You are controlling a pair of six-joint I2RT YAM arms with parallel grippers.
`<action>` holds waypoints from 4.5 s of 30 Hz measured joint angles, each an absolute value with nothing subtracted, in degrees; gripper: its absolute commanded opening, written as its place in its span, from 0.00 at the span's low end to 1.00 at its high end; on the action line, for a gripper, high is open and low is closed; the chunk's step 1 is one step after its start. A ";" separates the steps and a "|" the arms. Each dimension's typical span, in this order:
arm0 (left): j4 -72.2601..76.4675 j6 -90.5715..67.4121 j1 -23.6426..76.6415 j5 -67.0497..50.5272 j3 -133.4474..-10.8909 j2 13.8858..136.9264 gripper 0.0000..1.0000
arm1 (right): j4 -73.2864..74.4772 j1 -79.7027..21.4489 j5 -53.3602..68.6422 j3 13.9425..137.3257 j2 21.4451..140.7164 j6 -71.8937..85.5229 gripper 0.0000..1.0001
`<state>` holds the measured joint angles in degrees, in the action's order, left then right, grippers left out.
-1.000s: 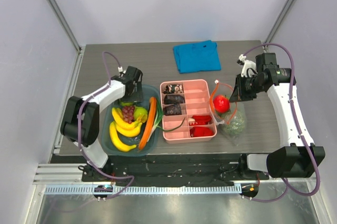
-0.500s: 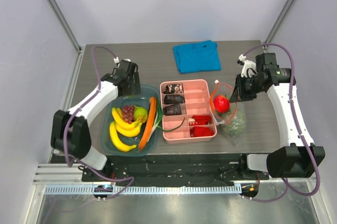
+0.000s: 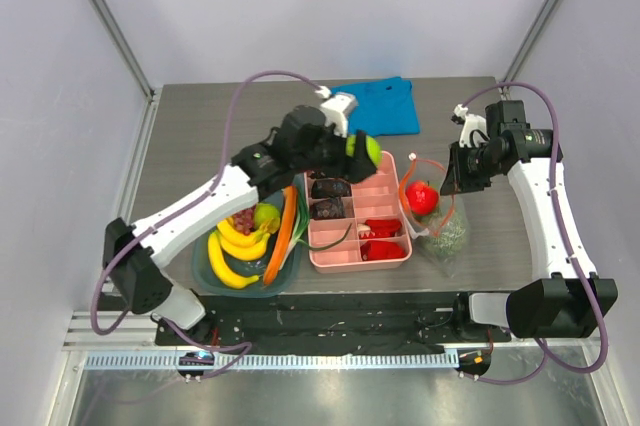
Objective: Place the food in the zip-top bag and seal the zipper
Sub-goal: Place the fake fruit in the zipper food storage bag, then adjust the zipper food storage bag at the center of the board.
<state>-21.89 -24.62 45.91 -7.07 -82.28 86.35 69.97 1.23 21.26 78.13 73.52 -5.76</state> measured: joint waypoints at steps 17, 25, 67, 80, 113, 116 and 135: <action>-4.14 -40.69 56.29 -23.83 -88.07 108.51 0.48 | 71.94 1.63 22.85 80.47 73.47 -6.26 0.01; -7.90 -40.80 57.89 -24.75 -92.38 113.56 0.63 | 72.84 1.54 25.67 83.92 72.73 -6.70 0.01; -12.75 0.32 58.11 -31.40 -88.95 103.70 0.68 | 78.50 1.45 35.77 87.55 69.47 -15.03 0.01; -20.82 26.30 56.49 -34.63 -79.90 94.41 0.72 | 78.52 1.45 39.09 88.62 69.47 -16.62 0.01; -25.21 59.05 59.53 -31.68 -84.75 98.78 0.73 | 78.56 1.45 44.34 88.95 69.89 -19.29 0.01; -25.80 58.08 59.90 -32.29 -85.91 98.85 0.73 | 78.54 1.45 44.64 88.95 69.89 -19.33 0.01; -56.01 66.57 59.99 -33.71 -107.66 110.48 0.43 | 78.94 1.43 45.19 88.95 69.89 -19.33 0.01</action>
<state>-56.01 66.57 59.99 -33.71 -107.66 110.48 78.94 1.43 45.19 88.95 69.89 -19.33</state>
